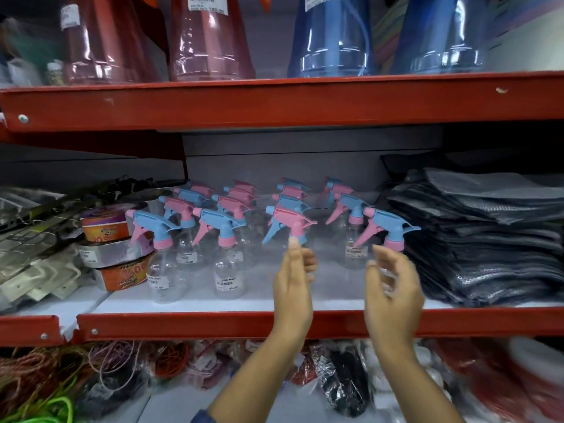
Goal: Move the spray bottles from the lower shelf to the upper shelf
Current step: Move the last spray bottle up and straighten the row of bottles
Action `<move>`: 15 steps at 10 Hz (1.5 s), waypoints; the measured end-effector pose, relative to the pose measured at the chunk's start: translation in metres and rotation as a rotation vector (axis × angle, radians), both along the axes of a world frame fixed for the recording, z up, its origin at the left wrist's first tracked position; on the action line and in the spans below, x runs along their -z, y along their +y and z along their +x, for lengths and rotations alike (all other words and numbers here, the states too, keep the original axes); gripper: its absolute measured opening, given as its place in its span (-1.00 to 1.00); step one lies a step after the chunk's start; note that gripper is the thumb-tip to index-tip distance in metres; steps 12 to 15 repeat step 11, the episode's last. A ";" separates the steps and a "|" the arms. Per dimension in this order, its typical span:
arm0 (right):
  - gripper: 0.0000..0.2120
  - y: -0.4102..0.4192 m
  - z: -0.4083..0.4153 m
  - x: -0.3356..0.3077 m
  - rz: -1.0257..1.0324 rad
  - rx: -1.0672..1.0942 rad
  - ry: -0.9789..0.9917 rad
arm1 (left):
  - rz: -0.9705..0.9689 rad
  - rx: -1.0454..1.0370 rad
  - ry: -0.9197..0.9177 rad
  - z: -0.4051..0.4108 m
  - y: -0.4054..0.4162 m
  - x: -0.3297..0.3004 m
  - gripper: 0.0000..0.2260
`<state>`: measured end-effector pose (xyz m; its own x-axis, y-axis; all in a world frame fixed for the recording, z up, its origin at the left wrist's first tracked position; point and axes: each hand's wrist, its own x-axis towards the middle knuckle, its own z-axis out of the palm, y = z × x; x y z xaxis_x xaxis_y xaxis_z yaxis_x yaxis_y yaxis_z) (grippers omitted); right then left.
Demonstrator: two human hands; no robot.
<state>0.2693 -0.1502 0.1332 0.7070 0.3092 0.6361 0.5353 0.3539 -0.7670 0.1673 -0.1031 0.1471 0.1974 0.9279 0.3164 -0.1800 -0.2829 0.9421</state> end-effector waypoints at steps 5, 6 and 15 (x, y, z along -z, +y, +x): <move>-0.68 -0.006 0.079 0.001 -0.428 -0.130 0.079 | -0.265 0.426 0.123 0.073 -0.017 -0.010 -0.21; -0.68 0.005 0.076 -0.003 -0.427 -0.176 0.095 | -0.279 0.381 0.098 0.070 -0.010 -0.009 -0.18; -0.70 0.005 0.060 -0.021 -0.248 -0.129 -0.041 | -0.301 0.354 0.115 0.050 -0.013 -0.023 -0.15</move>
